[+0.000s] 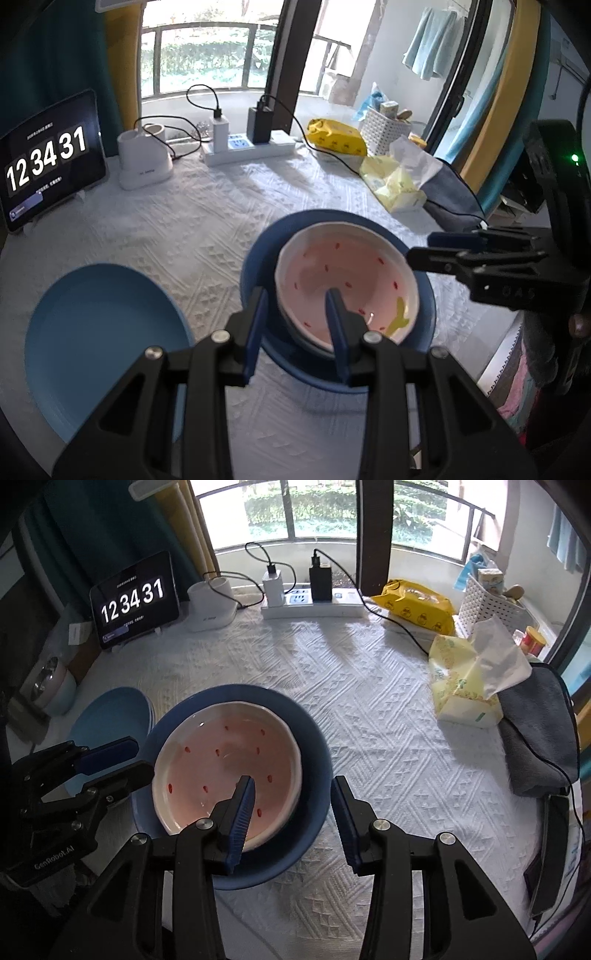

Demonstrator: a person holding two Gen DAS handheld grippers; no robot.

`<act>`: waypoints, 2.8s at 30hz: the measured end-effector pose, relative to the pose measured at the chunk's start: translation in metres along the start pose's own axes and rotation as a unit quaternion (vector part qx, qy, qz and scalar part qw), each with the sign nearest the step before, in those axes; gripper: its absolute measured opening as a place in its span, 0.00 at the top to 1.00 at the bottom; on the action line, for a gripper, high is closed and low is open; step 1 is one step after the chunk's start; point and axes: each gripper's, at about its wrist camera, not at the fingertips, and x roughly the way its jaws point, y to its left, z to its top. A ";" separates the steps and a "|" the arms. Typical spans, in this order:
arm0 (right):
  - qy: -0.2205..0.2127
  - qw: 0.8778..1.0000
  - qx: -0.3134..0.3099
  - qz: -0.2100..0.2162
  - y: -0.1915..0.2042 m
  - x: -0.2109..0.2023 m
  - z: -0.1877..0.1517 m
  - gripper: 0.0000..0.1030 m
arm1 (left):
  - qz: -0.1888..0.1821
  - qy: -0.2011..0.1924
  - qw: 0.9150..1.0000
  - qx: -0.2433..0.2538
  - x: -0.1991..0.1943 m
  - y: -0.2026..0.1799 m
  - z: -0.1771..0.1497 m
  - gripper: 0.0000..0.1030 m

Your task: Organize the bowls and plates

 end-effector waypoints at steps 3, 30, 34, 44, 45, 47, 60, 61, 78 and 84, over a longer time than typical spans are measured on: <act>-0.009 1.000 0.008 -0.001 -0.006 -0.004 0.001 0.57 | 0.006 -0.002 1.000 -0.002 -0.001 0.005 0.001 0.67; -0.005 0.998 0.045 0.036 -0.040 0.022 -0.015 0.63 | 0.027 0.039 0.999 -0.012 0.019 0.025 -0.011 0.66; -0.005 0.998 0.043 0.040 -0.039 0.029 -0.020 0.75 | 0.029 0.046 0.998 -0.011 0.024 0.024 -0.012 0.66; -0.019 0.997 0.062 0.046 -0.038 0.034 -0.027 0.77 | 0.033 0.038 0.999 -0.014 0.025 0.021 -0.016 0.66; -0.025 0.997 0.062 0.042 -0.037 0.033 -0.029 0.77 | 0.036 0.035 0.999 -0.013 0.024 0.020 -0.017 0.66; -0.034 0.997 0.065 0.033 -0.035 0.033 -0.031 0.77 | 0.041 0.029 0.999 -0.014 0.024 0.019 -0.019 0.66; -0.057 0.990 0.122 0.040 -0.039 0.035 -0.039 0.77 | 0.067 -0.021 0.997 -0.014 0.022 0.012 -0.027 0.69; -0.058 0.990 0.125 0.039 -0.039 0.035 -0.039 0.77 | 0.073 -0.026 0.997 -0.015 0.022 0.011 -0.028 0.69; -0.091 0.984 0.148 0.031 -0.030 0.030 -0.046 0.90 | 0.061 -0.039 0.997 -0.014 0.021 0.008 -0.029 0.83; -0.091 0.984 0.152 0.029 -0.030 0.028 -0.047 0.90 | 0.054 -0.039 0.998 -0.019 0.020 0.006 -0.029 0.84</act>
